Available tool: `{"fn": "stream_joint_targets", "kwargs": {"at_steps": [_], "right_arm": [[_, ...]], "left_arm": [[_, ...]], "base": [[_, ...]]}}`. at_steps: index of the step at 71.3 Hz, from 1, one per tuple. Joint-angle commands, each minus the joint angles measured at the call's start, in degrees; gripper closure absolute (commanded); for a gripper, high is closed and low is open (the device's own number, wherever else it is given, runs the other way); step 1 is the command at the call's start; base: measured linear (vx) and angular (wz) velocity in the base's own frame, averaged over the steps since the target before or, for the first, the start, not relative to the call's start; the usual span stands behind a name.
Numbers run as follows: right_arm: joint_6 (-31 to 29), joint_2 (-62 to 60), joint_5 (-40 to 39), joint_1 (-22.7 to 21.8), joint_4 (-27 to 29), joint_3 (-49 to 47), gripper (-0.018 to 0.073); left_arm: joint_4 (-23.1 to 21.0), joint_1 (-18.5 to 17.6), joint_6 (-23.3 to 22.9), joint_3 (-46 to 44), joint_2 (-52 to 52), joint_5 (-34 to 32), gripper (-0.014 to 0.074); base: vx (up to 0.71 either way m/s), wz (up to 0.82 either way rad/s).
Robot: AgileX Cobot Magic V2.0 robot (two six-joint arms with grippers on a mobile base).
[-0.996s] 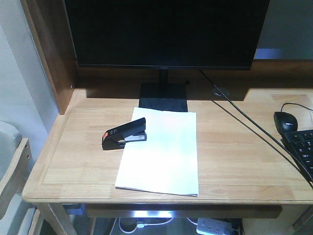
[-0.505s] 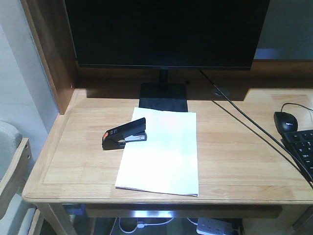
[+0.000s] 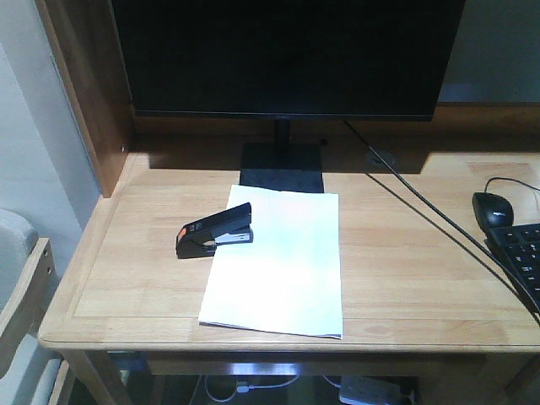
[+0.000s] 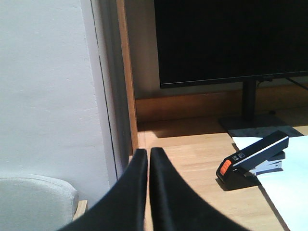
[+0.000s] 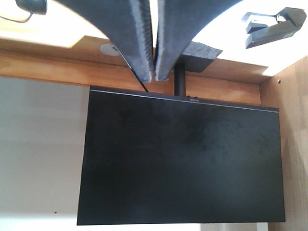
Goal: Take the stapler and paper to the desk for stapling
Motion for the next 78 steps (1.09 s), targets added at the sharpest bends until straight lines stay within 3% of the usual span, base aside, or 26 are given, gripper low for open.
{"fn": "stream_joint_targets", "kwargs": {"at_steps": [1, 59, 64, 69, 71, 78], "right_arm": [[-0.2, 0.5, 1.3, -0.1, -3.3, -1.4, 0.0569], [0.0, 0.5, 1.3, -0.1, -2.5, -1.4, 0.0569], [-0.5, 0.3, 1.7, -0.1, 2.0, -1.4, 0.0569], [-6.7, 0.3, 5.0, -0.1, 8.0, -1.4, 0.0569], [-10.4, 0.3, 6.3, -0.1, 11.7, -1.4, 0.0569], [-31.4, 0.3, 10.1, -0.1, 29.1, -1.5, 0.0569]], "left_arm": [[-0.1, 0.1, -0.5, 0.6, -1.0, -4.6, 0.0603], [-0.1, 0.1, -0.5, 0.6, -0.9, -4.1, 0.0603], [-0.1, 0.1, -0.5, 0.6, -0.9, -4.1, 0.0603], [-0.1, 0.1, -0.5, 0.6, -0.9, -4.1, 0.0603], [-0.1, 0.1, -0.5, 0.6, -0.9, -4.1, 0.0603], [-0.1, 0.1, -0.5, 0.6, -0.9, -4.1, 0.0603]], "base": [[0.0, 0.0], [0.0, 0.0], [0.0, 0.0], [0.0, 0.0], [0.0, 0.0], [0.0, 0.0]]}}
